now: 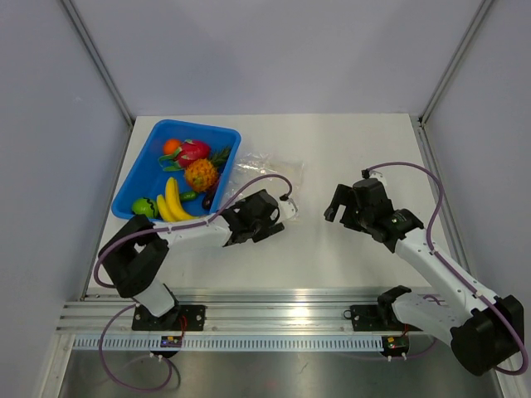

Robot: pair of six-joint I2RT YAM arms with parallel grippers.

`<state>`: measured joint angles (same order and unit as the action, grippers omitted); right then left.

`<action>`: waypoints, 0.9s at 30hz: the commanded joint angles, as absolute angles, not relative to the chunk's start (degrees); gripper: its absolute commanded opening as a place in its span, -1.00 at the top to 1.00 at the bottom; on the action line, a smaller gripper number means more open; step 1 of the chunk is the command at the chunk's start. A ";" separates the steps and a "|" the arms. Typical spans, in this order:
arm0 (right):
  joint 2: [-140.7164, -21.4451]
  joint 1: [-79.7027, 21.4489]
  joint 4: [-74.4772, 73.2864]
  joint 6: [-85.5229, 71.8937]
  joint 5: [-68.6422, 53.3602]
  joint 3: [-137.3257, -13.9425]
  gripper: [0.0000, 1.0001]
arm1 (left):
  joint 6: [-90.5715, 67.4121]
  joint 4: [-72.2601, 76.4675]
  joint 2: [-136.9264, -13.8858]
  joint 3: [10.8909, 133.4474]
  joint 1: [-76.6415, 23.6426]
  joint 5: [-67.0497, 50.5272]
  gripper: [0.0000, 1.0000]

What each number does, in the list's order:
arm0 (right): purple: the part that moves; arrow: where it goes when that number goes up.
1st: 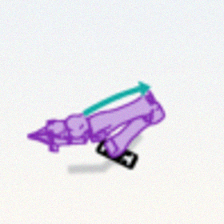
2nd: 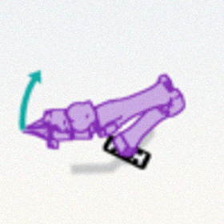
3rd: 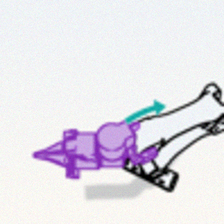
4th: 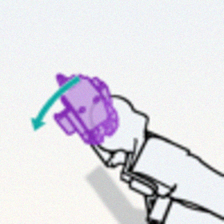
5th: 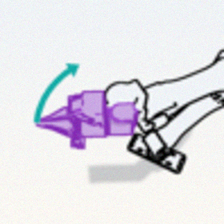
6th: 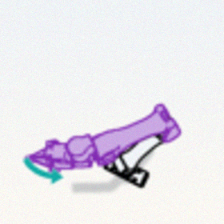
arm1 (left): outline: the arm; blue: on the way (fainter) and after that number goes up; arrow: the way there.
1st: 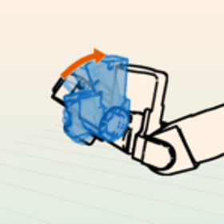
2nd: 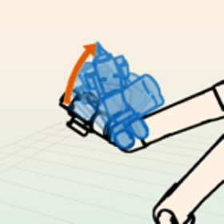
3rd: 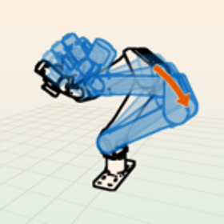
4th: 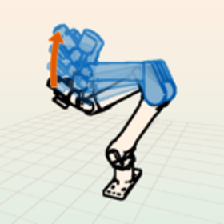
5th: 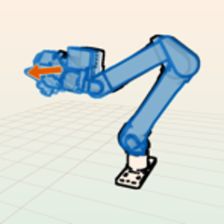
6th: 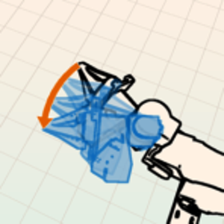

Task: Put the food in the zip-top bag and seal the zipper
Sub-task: Pick up the zipper food storage bag at the center of the board.

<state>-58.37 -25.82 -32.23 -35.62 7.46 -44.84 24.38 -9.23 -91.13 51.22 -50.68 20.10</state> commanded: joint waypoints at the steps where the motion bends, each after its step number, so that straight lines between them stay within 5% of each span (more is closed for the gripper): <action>1: -58.45 -25.93 -29.88 -36.04 6.68 -45.35 -0.99 | 26.54 -3.00 -92.63 50.19 -50.36 17.58 -0.66; 6: -58.01 -25.93 -30.41 -35.95 6.85 -45.35 -0.99 | 28.47 1.23 -96.67 50.53 -49.83 18.89 -0.35; 15: -57.22 -25.93 -31.38 -35.77 7.65 -45.35 -0.99 | 28.92 -1.13 -99.67 54.84 -46.50 16.35 -0.17; 18: -57.22 -25.84 -31.38 -35.86 7.56 -45.53 -0.99 | 28.65 -1.14 -99.67 55.46 -46.41 15.82 0.25; 27: -56.87 -25.84 -31.99 -35.77 8.09 -45.53 -0.99 | 27.78 -2.81 -102.21 58.44 -46.41 16.87 1.00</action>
<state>-58.08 -25.82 -32.42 -35.68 7.40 -44.84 28.32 -3.40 -100.99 55.90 -46.39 17.12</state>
